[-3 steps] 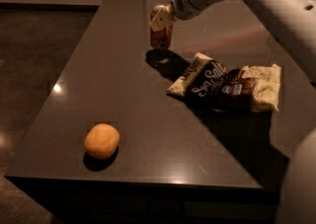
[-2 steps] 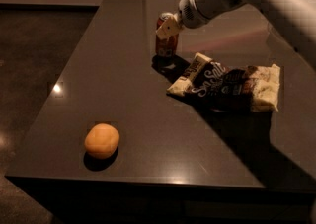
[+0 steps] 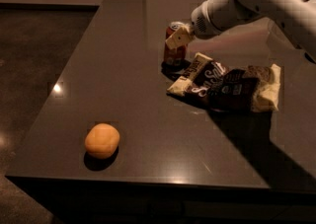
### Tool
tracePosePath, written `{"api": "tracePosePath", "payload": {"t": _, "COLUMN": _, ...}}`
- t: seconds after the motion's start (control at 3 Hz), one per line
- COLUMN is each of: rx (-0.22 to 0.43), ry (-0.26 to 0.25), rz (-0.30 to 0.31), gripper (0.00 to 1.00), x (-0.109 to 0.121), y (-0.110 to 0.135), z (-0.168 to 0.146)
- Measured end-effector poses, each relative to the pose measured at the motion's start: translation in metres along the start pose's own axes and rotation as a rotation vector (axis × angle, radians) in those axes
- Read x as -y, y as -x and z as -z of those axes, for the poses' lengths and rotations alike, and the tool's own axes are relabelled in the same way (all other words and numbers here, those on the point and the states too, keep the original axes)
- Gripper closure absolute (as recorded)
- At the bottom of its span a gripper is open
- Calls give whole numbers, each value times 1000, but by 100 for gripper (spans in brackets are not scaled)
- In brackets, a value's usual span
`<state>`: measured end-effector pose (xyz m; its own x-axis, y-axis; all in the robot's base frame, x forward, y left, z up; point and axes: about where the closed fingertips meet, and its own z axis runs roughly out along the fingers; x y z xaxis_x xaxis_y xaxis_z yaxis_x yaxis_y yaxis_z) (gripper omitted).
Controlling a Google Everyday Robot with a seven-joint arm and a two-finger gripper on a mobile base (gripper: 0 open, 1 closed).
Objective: Move coke can near brown chip bag
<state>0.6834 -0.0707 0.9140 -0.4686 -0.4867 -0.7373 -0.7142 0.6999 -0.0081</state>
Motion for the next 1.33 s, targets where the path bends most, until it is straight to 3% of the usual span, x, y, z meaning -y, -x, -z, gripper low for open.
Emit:
{"api": "tracePosePath", "payload": {"t": 1.0, "rx": -1, "ry": -5, "rz": 21, "gripper": 4, "x": -3, "y": -5, "z": 1}}
{"api": "tracePosePath", "payload": {"t": 1.33, "rx": -2, "ry": -3, "rz": 22, "gripper": 0, "x": -4, "y": -5, "z": 0}}
